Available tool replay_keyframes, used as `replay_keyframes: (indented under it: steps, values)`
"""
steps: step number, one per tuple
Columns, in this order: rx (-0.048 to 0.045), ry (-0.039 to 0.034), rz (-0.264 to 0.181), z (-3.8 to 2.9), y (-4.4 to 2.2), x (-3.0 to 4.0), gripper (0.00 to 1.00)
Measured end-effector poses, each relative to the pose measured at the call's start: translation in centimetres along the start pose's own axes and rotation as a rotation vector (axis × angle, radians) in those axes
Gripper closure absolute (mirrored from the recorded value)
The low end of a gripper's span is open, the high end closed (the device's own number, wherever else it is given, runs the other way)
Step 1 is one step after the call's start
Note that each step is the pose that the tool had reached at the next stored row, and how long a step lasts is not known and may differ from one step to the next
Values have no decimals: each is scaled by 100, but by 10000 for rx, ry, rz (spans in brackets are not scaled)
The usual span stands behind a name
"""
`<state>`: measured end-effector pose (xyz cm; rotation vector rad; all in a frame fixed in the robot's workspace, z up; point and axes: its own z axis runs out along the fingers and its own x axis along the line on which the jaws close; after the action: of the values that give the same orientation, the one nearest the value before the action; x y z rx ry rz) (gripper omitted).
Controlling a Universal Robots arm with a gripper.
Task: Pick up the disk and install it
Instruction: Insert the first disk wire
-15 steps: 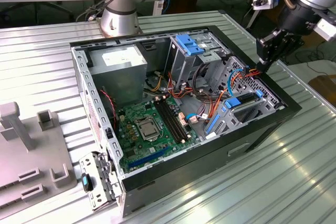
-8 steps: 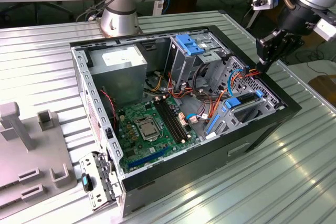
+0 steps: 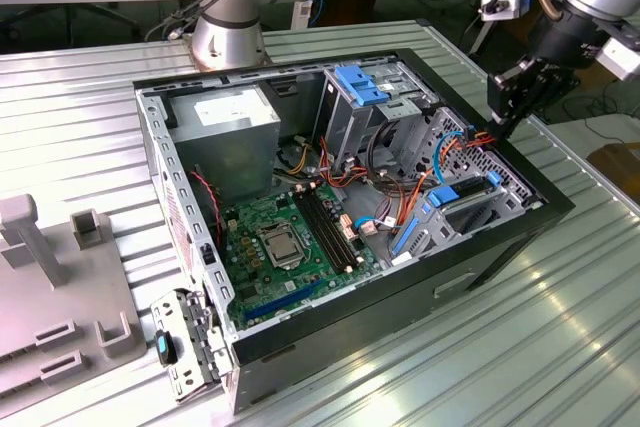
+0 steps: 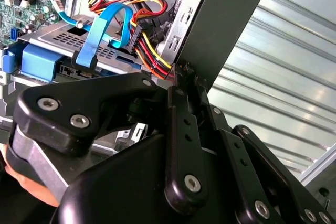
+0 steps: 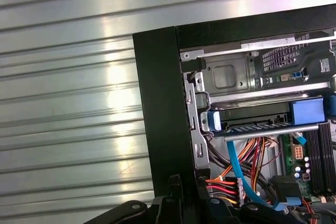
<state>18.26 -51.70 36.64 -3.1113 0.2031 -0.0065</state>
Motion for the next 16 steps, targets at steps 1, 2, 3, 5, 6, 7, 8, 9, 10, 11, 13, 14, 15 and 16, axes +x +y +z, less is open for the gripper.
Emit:
replay_keyframes:
  steps: [1, 2, 3, 5, 6, 7, 8, 9, 10, 11, 13, 14, 15, 16]
  values:
    - [1, 0, 0, 1, 0, 0, 76]
    - [0, 0, 0, 1, 0, 0, 76]
    - [0, 0, 1, 1, 0, 0, 76]
    - [0, 1, 0, 2, 0, 0, 84]
    - [-1, 0, 0, 2, 0, 0, 84]
    - [0, 0, 0, 3, 0, 0, 84]
    - [1, 0, 0, 3, 0, 0, 84]
    - [4, -1, 0, 2, 0, 0, 84]
    - [2, -10, 1, -29, -1, 0, 84]
    - [-2, -19, 1, -65, -1, 0, 84]
    - [-2, -30, 1, -94, -2, 0, 84]
    - [0, -33, 1, -96, -2, 0, 84]
    - [0, -34, 2, -96, -2, 0, 84]
    - [0, -34, 6, -96, -2, 0, 84]
